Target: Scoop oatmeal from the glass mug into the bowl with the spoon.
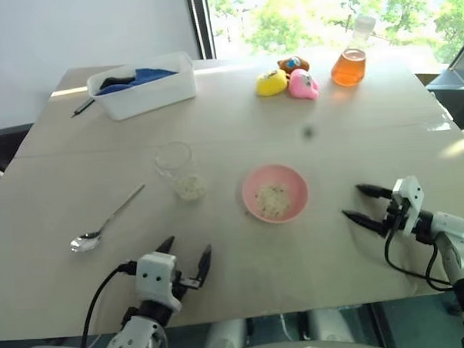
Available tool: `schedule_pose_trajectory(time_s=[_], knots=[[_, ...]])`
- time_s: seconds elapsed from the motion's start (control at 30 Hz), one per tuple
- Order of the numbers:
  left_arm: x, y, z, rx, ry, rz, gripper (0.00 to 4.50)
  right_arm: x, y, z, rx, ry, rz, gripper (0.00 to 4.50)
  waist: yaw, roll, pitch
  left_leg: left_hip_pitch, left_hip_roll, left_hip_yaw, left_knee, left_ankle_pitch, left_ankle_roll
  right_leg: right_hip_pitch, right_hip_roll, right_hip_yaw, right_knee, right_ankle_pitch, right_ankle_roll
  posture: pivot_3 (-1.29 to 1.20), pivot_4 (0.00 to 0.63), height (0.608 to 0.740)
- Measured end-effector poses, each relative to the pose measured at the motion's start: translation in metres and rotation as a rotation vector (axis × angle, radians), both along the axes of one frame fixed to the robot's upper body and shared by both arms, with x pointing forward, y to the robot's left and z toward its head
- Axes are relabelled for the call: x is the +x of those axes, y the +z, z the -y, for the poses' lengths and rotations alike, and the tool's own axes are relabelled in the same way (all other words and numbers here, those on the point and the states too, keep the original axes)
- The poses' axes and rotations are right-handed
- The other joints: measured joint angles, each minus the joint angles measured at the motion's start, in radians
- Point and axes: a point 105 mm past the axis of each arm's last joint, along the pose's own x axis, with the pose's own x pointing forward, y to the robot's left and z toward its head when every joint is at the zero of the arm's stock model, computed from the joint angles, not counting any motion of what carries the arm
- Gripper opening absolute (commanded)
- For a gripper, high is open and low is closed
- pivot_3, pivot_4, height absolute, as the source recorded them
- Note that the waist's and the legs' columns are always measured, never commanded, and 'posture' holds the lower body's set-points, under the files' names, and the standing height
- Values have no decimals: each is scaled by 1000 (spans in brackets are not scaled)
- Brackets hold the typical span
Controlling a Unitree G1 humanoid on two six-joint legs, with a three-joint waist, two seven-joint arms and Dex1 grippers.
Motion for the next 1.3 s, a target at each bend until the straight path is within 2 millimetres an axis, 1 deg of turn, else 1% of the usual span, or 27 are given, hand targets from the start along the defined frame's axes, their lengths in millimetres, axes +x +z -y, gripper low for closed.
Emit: schedule_pose_trajectory(time_s=[0.93,1.03,1.1,1.13,1.23,1.3], knots=[[9,2,-5,-4,-10,23,4471,-2,1,2,-19,2,13,4485,8,0,0,0,0,0,0,0,0,0,1,0,0,1,2,0,150,740],[11,5,-10,10,-6,34,4471,-4,3,2,-2,19,0,4485,9,1,1,0,0,0,0,0,0,0,1,-1,0,1,2,0,150,740],[14,11,-21,26,22,52,4471,-9,12,-1,25,66,-14,4485,10,4,3,-1,0,0,0,0,0,-1,1,0,0,1,2,0,150,740],[16,15,-28,32,42,63,4471,-10,20,-4,42,94,-20,4485,10,5,3,-1,0,0,0,0,0,-1,1,0,0,1,2,0,150,740],[20,30,-49,55,89,90,4471,-18,52,-16,74,199,-21,4485,10,5,4,-1,1,0,0,0,0,-1,1,-1,0,1,3,0,150,740],[19,34,-62,70,102,69,4471,-22,72,-27,102,258,-5,4485,10,5,4,-1,1,-1,0,0,0,-2,1,-1,0,1,3,0,150,740]])
